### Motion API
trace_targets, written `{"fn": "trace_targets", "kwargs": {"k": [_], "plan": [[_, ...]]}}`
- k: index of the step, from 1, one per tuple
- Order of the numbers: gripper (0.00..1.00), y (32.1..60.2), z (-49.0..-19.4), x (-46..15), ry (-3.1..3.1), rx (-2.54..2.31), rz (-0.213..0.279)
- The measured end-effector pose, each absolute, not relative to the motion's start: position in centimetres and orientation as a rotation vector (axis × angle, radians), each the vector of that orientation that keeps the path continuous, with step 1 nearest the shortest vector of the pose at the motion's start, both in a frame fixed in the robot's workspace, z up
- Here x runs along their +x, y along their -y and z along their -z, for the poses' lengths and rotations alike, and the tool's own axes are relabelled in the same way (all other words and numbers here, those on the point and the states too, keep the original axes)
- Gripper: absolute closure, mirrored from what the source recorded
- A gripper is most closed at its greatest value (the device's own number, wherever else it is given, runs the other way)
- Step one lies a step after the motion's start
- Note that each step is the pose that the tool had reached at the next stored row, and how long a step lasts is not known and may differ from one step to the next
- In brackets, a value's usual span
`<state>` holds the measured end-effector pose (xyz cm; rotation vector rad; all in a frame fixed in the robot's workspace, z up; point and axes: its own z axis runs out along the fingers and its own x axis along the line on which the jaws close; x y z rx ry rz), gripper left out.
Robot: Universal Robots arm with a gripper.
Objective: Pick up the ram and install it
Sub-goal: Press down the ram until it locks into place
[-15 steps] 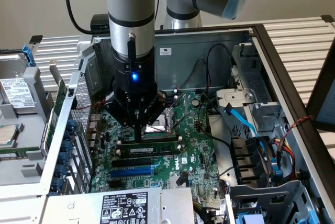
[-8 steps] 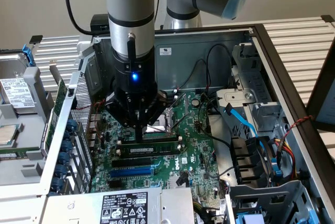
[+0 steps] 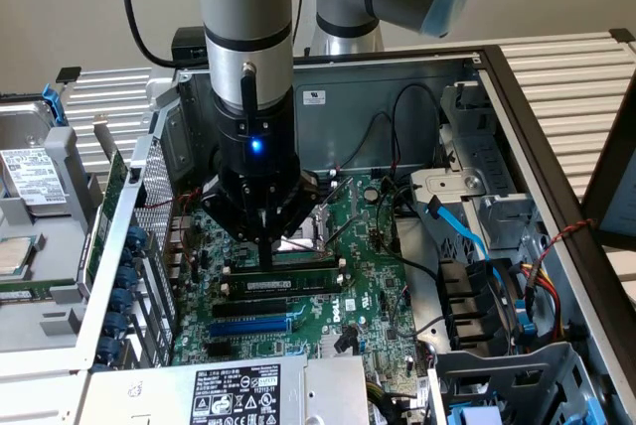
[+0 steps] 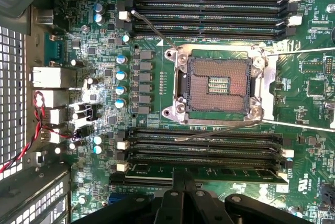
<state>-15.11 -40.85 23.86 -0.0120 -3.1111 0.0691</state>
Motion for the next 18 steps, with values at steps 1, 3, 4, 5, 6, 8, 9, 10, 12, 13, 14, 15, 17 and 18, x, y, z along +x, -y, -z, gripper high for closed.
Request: {"fn": "trace_targets", "kwargs": {"k": [1, 3, 4, 5, 6, 8, 9, 10, 12, 13, 14, 15, 17, 18], "plan": [[0.89, 40.85, -23.87, -15.13, 3.116, -0.013, -0.070], [0.89, 40.85, -23.87, -15.20, 3.130, -0.013, -0.073], [0.89, 40.85, -23.87, -15.23, 3.133, -0.013, -0.073], [0.89, 40.85, -23.87, -15.23, 3.133, -0.013, -0.073], [0.89, 40.85, -23.87, -15.23, 3.133, -0.013, -0.073], [0.89, 40.85, -23.86, -15.23, 3.133, -0.013, -0.073], [0.89, 40.85, -23.86, -15.25, 3.133, -0.013, -0.074], [0.89, 40.83, -23.86, -15.31, 3.133, -0.013, -0.074], [0.89, 40.83, -23.86, -15.48, 3.133, -0.013, -0.074], [0.89, 40.83, -23.86, -15.51, 3.133, -0.013, -0.074], [0.89, 40.83, -23.86, -15.51, 3.133, -0.013, -0.074], [0.89, 40.83, -23.86, -15.51, 3.133, -0.013, -0.074], [0.89, 40.83, -23.86, -15.51, 3.133, -0.013, -0.074], [0.89, 40.83, -23.86, -15.51, 3.133, -0.013, -0.074]]}}
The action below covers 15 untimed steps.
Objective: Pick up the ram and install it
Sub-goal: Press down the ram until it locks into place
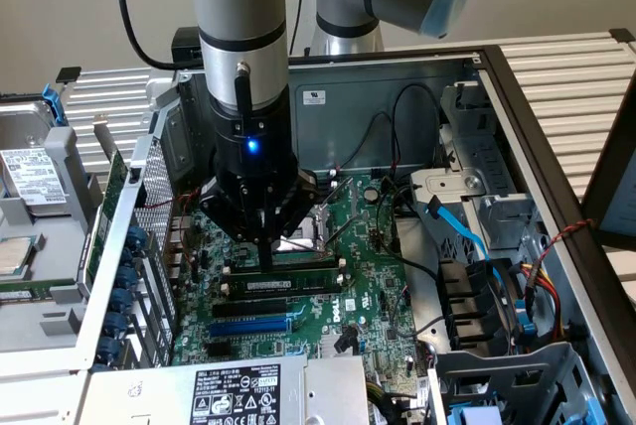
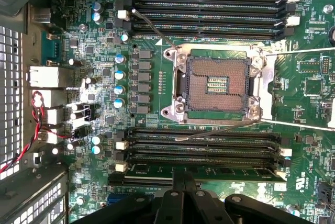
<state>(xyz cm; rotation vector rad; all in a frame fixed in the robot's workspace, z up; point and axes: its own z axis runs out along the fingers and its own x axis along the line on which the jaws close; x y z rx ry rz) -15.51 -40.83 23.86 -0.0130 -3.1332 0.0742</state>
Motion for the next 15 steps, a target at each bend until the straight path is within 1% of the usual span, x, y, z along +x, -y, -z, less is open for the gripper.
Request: {"fn": "trace_targets", "kwargs": {"k": [15], "plan": [[0.89, 40.81, -23.73, -15.65, 3.134, -0.013, -0.074]]}}
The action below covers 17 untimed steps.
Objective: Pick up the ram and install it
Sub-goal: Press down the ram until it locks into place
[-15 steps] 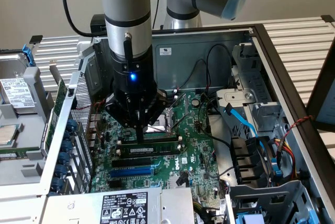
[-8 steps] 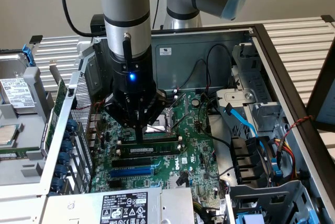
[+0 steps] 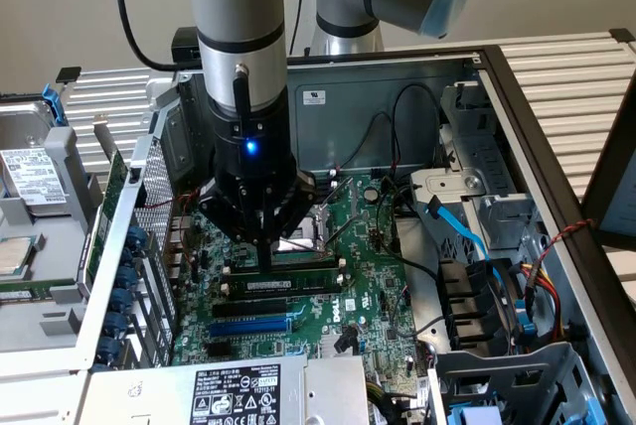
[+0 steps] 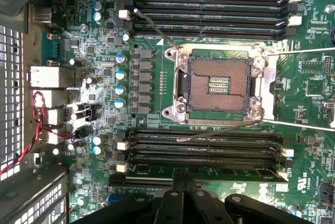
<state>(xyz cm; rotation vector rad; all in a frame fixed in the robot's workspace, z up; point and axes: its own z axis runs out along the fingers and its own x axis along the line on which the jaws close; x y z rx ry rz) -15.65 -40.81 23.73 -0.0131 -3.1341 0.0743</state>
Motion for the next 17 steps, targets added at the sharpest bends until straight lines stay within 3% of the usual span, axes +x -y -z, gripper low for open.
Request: {"fn": "trace_targets", "kwargs": {"k": [17], "plan": [[0.89, 40.82, -23.34, -15.64, 3.136, -0.013, -0.074]]}}
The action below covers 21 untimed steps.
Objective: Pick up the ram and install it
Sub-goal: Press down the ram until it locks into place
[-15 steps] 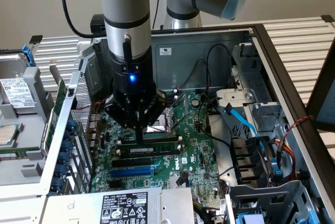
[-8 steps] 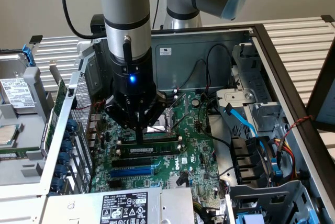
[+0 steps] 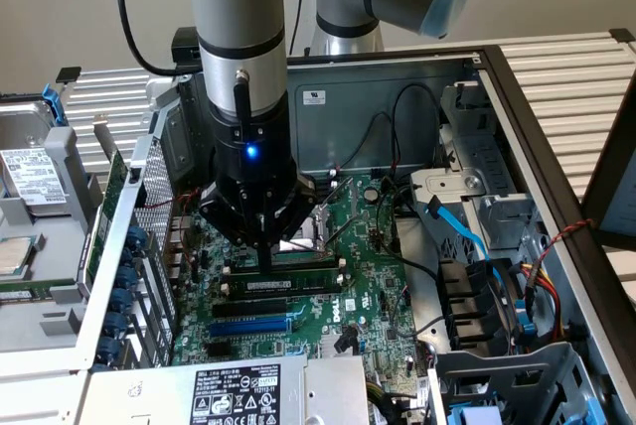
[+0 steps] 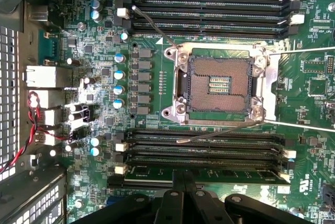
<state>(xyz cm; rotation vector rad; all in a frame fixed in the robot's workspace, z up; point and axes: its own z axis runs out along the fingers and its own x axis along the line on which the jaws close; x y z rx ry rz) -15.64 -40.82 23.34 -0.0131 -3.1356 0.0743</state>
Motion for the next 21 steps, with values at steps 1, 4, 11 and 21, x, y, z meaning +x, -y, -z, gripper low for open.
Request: {"fn": "trace_targets", "kwargs": {"k": [1, 4, 11, 21], "plan": [[0.89, 40.81, -23.31, -15.65, 3.136, -0.013, -0.074], [0.89, 40.81, -23.26, -15.65, 3.136, -0.013, -0.074], [0.89, 40.81, -23.12, -15.64, 3.137, -0.013, -0.074], [0.89, 40.82, -22.91, -15.65, 3.137, -0.013, -0.075]]}}
